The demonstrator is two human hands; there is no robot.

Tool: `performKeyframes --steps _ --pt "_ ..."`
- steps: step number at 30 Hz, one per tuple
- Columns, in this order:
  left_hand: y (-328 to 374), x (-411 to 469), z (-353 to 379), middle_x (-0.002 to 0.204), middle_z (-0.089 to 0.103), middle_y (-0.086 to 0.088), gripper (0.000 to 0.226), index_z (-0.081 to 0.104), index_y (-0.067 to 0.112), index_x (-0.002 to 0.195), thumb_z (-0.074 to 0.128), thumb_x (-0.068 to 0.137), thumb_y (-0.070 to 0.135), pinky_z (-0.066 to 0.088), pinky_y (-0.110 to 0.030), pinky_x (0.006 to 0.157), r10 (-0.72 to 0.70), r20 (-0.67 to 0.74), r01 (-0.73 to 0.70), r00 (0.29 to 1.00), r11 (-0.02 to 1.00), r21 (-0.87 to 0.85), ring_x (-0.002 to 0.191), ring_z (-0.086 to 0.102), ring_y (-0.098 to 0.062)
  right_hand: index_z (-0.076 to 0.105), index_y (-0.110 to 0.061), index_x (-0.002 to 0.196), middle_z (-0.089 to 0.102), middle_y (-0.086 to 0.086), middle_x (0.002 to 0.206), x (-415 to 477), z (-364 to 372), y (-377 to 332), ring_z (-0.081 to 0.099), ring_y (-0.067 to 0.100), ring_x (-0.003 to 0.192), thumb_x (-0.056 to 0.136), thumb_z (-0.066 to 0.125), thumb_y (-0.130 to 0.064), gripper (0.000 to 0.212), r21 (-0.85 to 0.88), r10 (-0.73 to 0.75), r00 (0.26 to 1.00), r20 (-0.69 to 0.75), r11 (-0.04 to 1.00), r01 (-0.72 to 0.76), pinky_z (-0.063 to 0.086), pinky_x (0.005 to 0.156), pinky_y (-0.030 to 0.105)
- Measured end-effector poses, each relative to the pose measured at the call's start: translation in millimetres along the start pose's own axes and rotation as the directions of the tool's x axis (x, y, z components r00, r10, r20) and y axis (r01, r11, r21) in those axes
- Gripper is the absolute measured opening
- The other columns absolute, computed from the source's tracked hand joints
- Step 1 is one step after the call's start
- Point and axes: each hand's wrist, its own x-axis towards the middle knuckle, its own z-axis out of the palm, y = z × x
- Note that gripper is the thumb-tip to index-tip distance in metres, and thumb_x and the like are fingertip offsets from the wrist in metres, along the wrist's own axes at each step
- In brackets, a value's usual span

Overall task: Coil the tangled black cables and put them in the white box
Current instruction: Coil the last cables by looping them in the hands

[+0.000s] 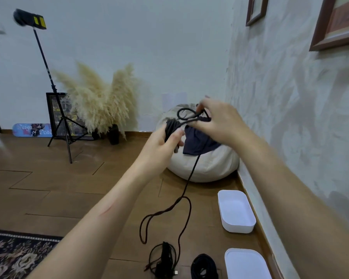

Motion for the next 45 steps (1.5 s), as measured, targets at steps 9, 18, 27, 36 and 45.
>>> performKeyframes --steps 9,18,27,36,45 --pt "88.5 90.8 -52.8 0.076 0.064 0.01 0.022 0.062 0.017 0.096 0.047 0.109 0.025 0.051 -0.033 0.076 0.152 -0.162 -0.159 0.975 0.987 -0.025 0.087 0.067 -0.032 0.071 -0.02 0.104 0.067 -0.015 0.098 111.6 -108.7 -46.9 0.066 0.017 0.105 0.095 0.06 -0.03 0.016 -0.002 -0.017 0.957 -0.291 1.0 0.017 0.051 0.093 0.041" --pt "55.3 71.9 -46.3 0.086 0.063 -0.004 0.026 0.062 0.008 0.104 0.047 0.109 0.03 0.047 -0.021 0.071 0.039 -0.086 -0.036 0.996 0.999 0.04 0.075 0.06 -0.011 0.069 -0.024 0.102 0.073 0.005 0.109 107.5 -70.6 -27.1 0.062 0.035 0.105 0.087 0.055 -0.024 0.021 -0.207 0.072 0.993 -0.09 0.974 -0.089 0.047 0.082 0.037" --pt "-62.8 -1.1 -1.4 0.087 0.066 -0.009 0.047 0.06 0.012 0.097 0.046 0.098 0.057 0.052 -0.054 0.081 -0.241 0.058 0.23 0.969 0.962 0.15 0.081 0.063 -0.027 0.066 -0.023 0.104 0.07 0.0 0.093 -7.9 63.9 24.8 0.062 0.027 0.088 0.1 0.057 -0.023 0.01 -0.179 0.259 0.868 0.423 0.963 -0.2 0.048 0.07 0.037" --pt "-103.9 -22.7 0.9 0.081 0.063 0.003 0.03 0.057 0.021 0.088 0.046 0.107 0.041 0.046 -0.031 0.073 -0.323 0.118 0.297 0.939 0.935 0.195 0.078 0.062 -0.016 0.066 -0.035 0.131 0.071 -0.003 0.113 -54.3 100.2 43.0 0.064 0.022 0.1 0.105 0.044 -0.014 0.041 -0.035 0.266 0.821 0.505 0.957 -0.289 0.054 0.085 0.043" --pt "-97.9 -30.1 23.8 0.089 0.068 -0.008 0.031 0.061 0.014 0.1 0.045 0.108 0.039 0.048 -0.029 0.071 -0.301 0.207 0.28 0.931 0.952 0.126 0.071 0.058 -0.009 0.067 -0.03 0.125 0.059 -0.002 0.114 -67.7 115.3 39.1 0.058 0.02 0.104 0.104 0.052 -0.022 0.028 -0.02 0.224 0.886 0.405 0.971 -0.236 0.044 0.081 0.032"
